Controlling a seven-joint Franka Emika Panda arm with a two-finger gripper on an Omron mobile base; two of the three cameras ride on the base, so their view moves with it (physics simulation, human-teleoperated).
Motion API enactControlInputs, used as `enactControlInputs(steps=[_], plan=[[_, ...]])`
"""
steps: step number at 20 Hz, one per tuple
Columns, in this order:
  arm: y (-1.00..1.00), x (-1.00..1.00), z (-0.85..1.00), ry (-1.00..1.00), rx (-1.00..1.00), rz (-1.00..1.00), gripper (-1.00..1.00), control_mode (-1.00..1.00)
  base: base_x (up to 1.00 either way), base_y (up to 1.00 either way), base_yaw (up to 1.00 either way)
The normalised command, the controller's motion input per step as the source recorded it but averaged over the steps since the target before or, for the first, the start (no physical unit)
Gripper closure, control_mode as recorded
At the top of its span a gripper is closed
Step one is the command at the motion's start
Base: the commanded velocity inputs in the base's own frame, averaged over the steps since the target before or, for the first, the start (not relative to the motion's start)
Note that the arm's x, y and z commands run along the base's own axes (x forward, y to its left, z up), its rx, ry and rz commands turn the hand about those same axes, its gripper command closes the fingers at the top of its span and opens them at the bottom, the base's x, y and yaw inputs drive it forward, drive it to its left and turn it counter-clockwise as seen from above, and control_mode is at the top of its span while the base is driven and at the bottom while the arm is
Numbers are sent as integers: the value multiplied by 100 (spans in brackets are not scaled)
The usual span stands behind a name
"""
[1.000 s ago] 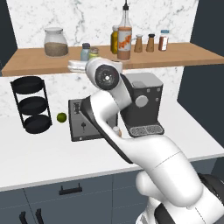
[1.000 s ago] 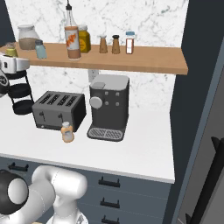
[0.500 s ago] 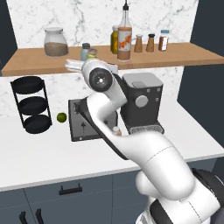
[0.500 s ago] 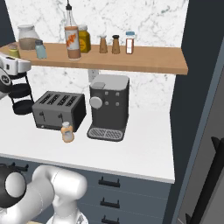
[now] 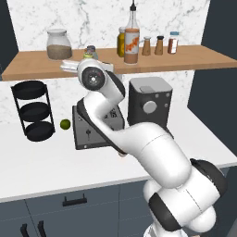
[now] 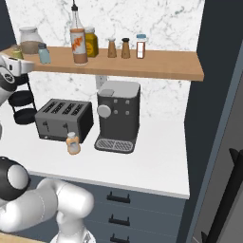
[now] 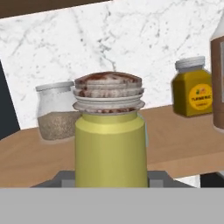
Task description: Put the shaker and condiment bottle from the counter next to their counterparts in the cabinet.
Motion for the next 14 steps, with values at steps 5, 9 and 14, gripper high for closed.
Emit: enactControlInputs(steps=[5, 9, 14], plan=[[2, 36, -10, 0, -5, 0, 100, -100, 0, 0, 0], [10, 34, -37, 0, -13, 0, 100, -100, 0, 0, 0], [0, 31, -13, 0, -7, 0, 100, -100, 0, 0, 0]])
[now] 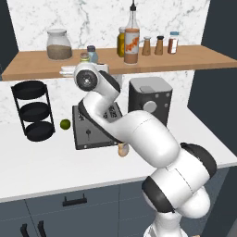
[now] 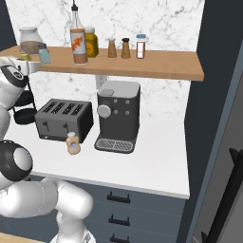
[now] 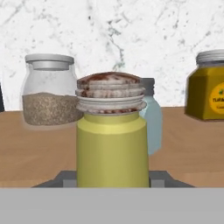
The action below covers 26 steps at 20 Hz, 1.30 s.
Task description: Put the shaker and condiment bottle from the counter next to their counterparts in the cabinet.
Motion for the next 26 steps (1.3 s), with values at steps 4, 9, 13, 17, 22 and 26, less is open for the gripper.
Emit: enactControlInputs(steps=[4, 9, 13, 17, 22, 26], plan=[[0, 33, 0, 0, -4, 0, 100, -100, 0, 0, 0], [3, 32, 0, 0, 0, 0, 100, -100, 0, 0, 0], [8, 27, -9, 0, 0, 0, 100, -100, 0, 0, 0], [9, 25, -24, -3, 0, 0, 100, -100, 0, 0, 0], [6, 26, -28, -4, 0, 0, 100, -100, 0, 0, 0], [2, 16, -34, -4, 0, 0, 100, -100, 0, 0, 0]])
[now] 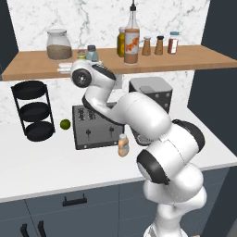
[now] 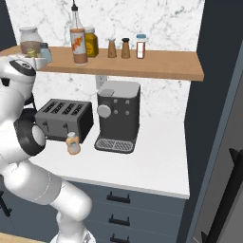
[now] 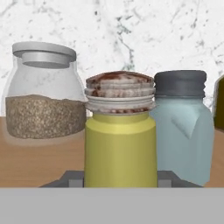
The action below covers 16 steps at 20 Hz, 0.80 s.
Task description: Put the shaker and condiment bottle from the counter next to their counterparts in the cabinet.
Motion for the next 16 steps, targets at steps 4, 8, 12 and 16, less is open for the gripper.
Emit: enactControlInputs(steps=[4, 8, 12, 16], plan=[[4, 1, -18, -1, 0, 0, -100, -100, 0, 0, 0], [13, 0, 0, 0, 3, 0, -100, -100, 0, 0, 0], [33, -9, 1, 0, 4, 0, -100, -100, 0, 0, 0], [37, -35, 1, 0, 4, 0, -100, -100, 0, 0, 0]])
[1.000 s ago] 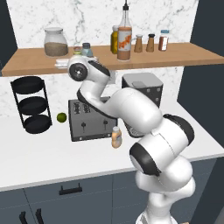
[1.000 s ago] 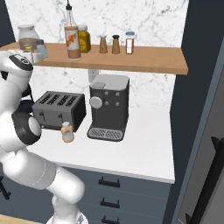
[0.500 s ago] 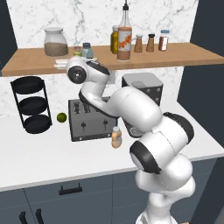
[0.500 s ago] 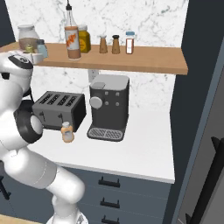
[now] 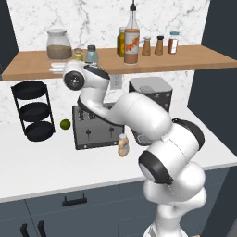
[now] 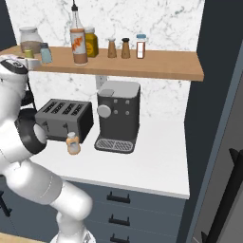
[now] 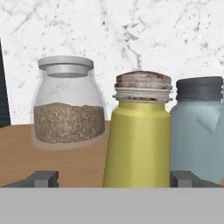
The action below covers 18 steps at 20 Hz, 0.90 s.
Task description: Put the shaker and condiment bottle from the counter next to their counterparts in the cabinet.
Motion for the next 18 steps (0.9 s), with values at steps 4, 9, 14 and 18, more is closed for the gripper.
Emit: enactControlInputs(steps=[4, 9, 14, 18], plan=[[38, -48, 3, 0, 4, 0, -100, -100, 0, 0, 0], [19, -47, 6, 0, 4, 0, -100, -100, 0, 0, 0], [0, -86, 6, -4, 7, -10, -100, -100, 0, 0, 0], [0, -100, 23, -2, 5, -23, -100, -100, 0, 0, 0]])
